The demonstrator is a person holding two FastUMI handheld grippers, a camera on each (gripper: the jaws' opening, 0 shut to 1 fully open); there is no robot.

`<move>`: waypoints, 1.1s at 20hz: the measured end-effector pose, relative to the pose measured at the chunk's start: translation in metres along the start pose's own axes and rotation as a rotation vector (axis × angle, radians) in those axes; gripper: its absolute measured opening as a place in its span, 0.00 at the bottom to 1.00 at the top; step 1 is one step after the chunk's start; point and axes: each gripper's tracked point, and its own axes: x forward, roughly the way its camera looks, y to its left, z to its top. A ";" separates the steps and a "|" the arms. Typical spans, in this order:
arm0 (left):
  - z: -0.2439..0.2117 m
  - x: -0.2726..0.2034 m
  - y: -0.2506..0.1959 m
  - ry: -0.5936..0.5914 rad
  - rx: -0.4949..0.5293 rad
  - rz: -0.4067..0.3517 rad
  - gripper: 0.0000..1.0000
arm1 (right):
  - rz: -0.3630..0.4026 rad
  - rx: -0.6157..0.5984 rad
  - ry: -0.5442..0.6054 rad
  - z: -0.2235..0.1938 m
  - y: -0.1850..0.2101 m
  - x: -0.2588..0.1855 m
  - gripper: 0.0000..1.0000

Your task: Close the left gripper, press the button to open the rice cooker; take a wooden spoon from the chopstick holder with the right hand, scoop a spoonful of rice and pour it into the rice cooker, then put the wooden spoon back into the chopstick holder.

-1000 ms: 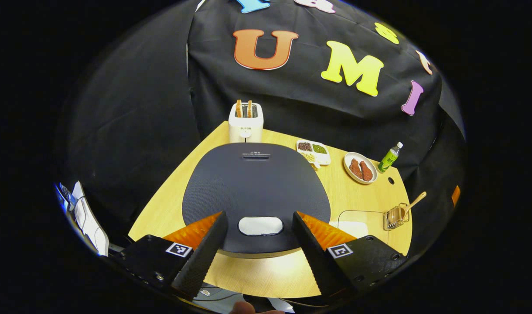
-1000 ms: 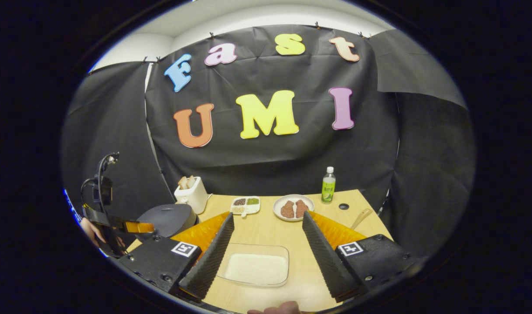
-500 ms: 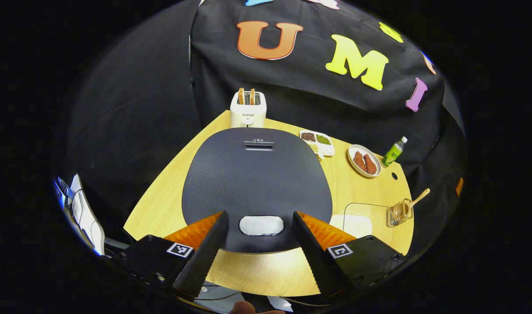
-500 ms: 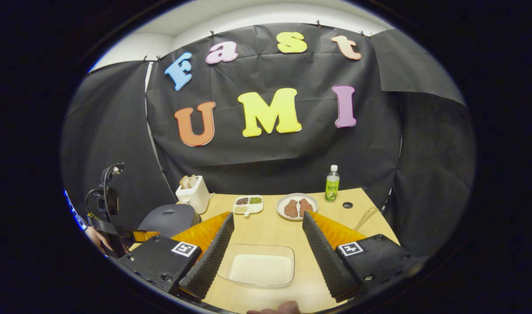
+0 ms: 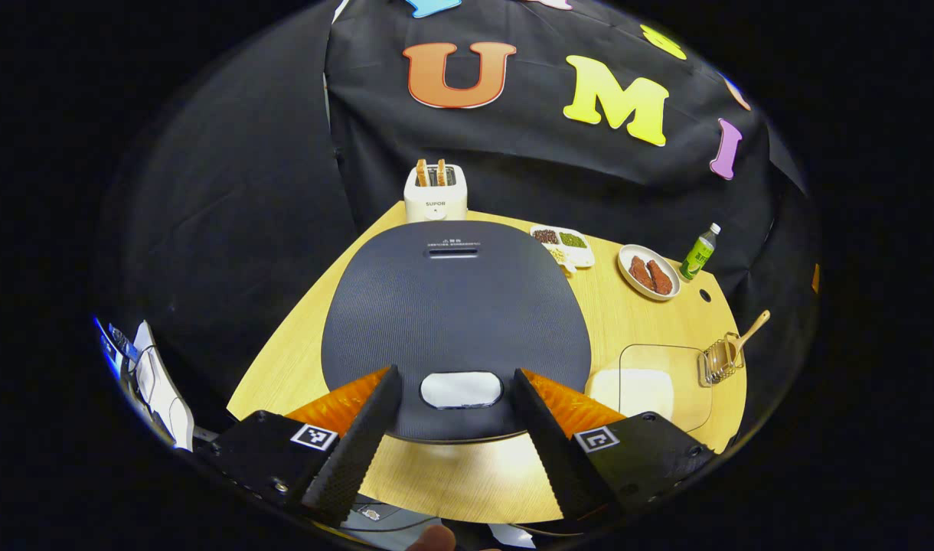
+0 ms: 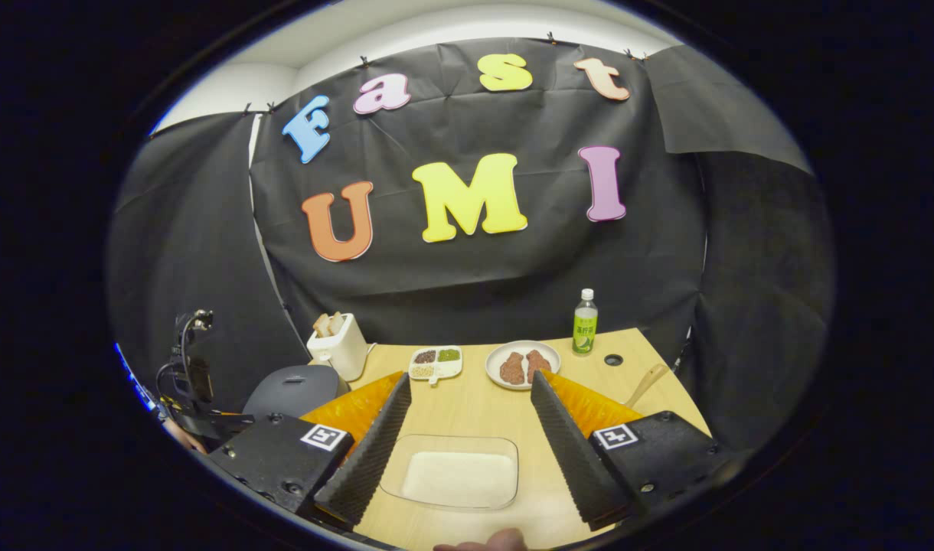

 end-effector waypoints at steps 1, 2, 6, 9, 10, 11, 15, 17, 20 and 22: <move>0.003 0.001 0.000 -0.024 -0.008 0.013 0.96 | -0.006 0.001 -0.004 0.002 -0.003 0.002 1.00; 0.004 0.001 0.001 -0.039 -0.020 0.026 0.96 | -0.008 0.007 -0.007 0.004 -0.007 0.004 1.00; 0.011 -0.010 -0.006 -0.074 -0.059 0.051 0.96 | -0.012 0.019 -0.016 0.013 -0.021 0.013 1.00; 0.040 -0.036 -0.023 -0.198 -0.066 0.042 0.95 | -0.006 0.019 -0.027 0.017 -0.033 0.019 1.00; 0.053 -0.046 -0.032 -0.251 -0.053 0.033 0.95 | 0.000 0.024 -0.031 0.018 -0.036 0.020 1.00; 0.068 -0.062 -0.043 -0.307 -0.046 0.014 0.95 | 0.003 0.027 -0.039 0.021 -0.040 0.020 1.00; 0.120 -0.128 -0.090 -0.525 -0.020 -0.089 1.00 | -0.016 0.025 -0.095 0.037 -0.051 0.003 1.00; 0.138 -0.165 -0.100 -0.626 0.027 -0.111 0.95 | -0.037 0.022 -0.142 0.051 -0.053 -0.019 1.00; 0.147 -0.220 -0.108 -0.733 0.045 -0.160 0.95 | -0.064 0.019 -0.212 0.065 -0.051 -0.063 1.00; 0.133 -0.242 -0.105 -0.757 0.060 -0.179 0.95 | -0.078 0.012 -0.235 0.067 -0.045 -0.100 1.00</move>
